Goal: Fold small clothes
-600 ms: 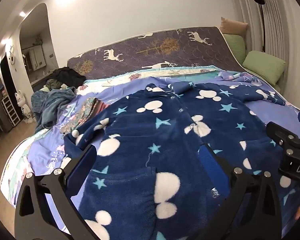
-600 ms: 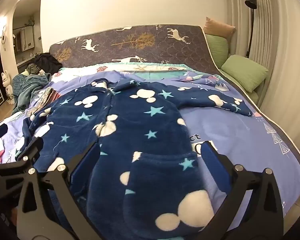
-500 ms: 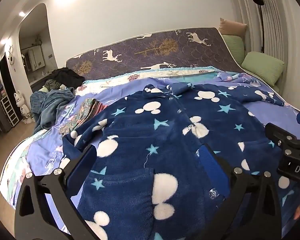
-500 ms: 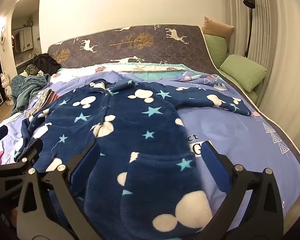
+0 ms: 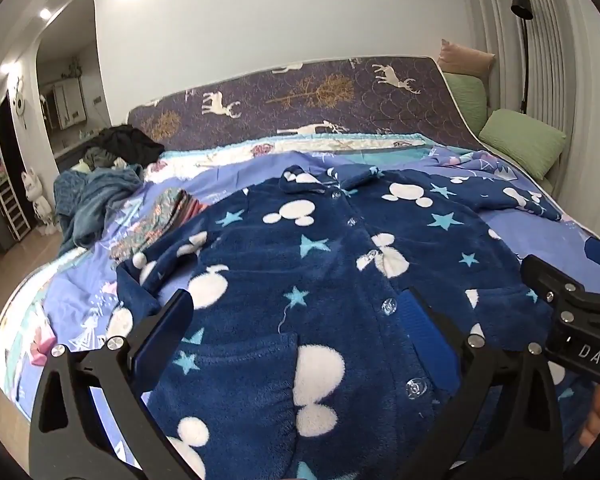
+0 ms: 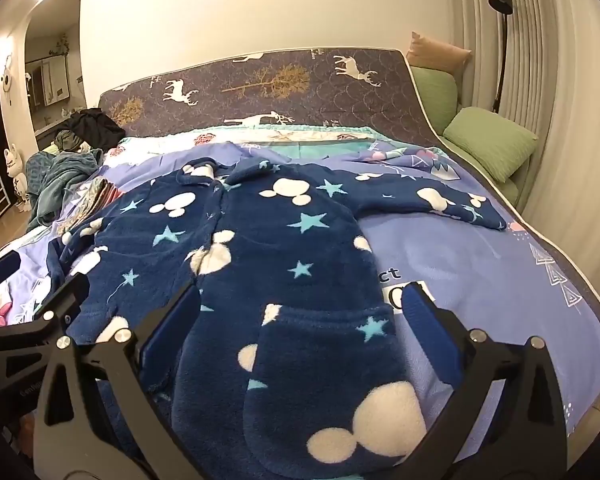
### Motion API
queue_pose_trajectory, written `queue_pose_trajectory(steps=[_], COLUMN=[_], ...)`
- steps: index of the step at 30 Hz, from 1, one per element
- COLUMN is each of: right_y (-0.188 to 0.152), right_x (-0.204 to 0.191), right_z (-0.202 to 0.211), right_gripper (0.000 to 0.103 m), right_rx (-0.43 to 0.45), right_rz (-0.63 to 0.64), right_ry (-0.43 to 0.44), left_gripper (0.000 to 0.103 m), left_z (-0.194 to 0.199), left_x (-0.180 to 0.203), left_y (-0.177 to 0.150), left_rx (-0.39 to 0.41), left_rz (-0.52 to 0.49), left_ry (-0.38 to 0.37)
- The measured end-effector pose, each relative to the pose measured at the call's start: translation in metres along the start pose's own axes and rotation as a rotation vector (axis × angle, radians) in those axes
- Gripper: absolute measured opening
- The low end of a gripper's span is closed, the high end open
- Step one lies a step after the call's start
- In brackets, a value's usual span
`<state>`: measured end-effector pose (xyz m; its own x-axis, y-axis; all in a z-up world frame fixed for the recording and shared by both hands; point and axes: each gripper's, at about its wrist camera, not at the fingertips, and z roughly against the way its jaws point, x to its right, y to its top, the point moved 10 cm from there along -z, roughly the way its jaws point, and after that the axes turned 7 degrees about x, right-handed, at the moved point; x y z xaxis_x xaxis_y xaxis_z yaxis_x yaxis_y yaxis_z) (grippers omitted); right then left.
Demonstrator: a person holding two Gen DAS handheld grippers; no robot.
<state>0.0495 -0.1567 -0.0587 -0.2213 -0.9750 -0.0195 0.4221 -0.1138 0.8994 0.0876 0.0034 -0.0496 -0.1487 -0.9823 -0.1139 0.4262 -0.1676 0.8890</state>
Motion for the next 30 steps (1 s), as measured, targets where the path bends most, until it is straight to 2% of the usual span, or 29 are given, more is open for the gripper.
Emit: queue_pose_trajectory(steps=[2,6,9,19,30], right_y=[0.0,0.0,0.0,-0.001,-0.002], right_x=[-0.001,-0.002,-0.003,-0.008,-0.011], right_z=[0.001,0.003,0.003,0.006,0.01], right_gripper=[0.101,0.101,0.101,0.101,0.101], right_rx=[0.001,0.004,0.001,0.003,0.01], right_rz=[0.002,0.0,0.001,0.006,0.005], right_ry=[0.0,0.001,0.002,0.0,-0.001], left_gripper=[0.102,0.102,0.102,0.102,0.102], left_z=[-0.001,0.001,0.002,0.01,0.008], left_x=[0.004,0.005,0.008,0.005,-0.003], left_y=[-0.001,-0.001,-0.005,-0.005,-0.008], left_rx=[-0.015,0.005,-0.005,0.054,0.062], left_rz=[0.007,-0.011,-0.013,-0.019,-0.006], left_ry=[-0.004,0.015,-0.011,0.0,0.003])
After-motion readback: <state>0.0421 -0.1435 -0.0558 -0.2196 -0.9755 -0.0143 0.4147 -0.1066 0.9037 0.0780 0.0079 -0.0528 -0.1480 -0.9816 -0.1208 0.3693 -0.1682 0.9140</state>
